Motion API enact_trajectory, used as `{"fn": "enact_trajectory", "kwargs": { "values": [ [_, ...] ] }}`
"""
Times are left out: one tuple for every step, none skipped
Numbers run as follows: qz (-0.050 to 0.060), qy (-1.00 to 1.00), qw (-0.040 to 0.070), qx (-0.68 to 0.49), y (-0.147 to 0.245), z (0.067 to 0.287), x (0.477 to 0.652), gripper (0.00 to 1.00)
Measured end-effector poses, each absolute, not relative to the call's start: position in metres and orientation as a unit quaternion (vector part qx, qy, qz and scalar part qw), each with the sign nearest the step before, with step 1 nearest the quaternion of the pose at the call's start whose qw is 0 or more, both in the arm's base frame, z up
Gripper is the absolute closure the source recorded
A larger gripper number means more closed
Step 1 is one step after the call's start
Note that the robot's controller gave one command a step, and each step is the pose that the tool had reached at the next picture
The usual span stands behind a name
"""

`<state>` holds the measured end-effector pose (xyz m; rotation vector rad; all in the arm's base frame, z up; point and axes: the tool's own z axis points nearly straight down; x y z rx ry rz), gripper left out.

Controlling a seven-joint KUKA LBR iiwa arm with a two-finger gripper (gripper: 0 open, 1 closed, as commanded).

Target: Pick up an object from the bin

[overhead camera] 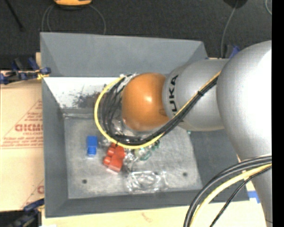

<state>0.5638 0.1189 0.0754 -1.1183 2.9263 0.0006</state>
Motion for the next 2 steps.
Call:
{"fn": "enact_trajectory", "kwargs": {
  "values": [
    [0.001, 0.934, 0.011, -0.356, 0.121, 0.078, 0.567, 1.0],
    [-0.001, 0.926, 0.006, -0.378, 0.125, 0.252, 0.565, 1.0]
  ]
}}
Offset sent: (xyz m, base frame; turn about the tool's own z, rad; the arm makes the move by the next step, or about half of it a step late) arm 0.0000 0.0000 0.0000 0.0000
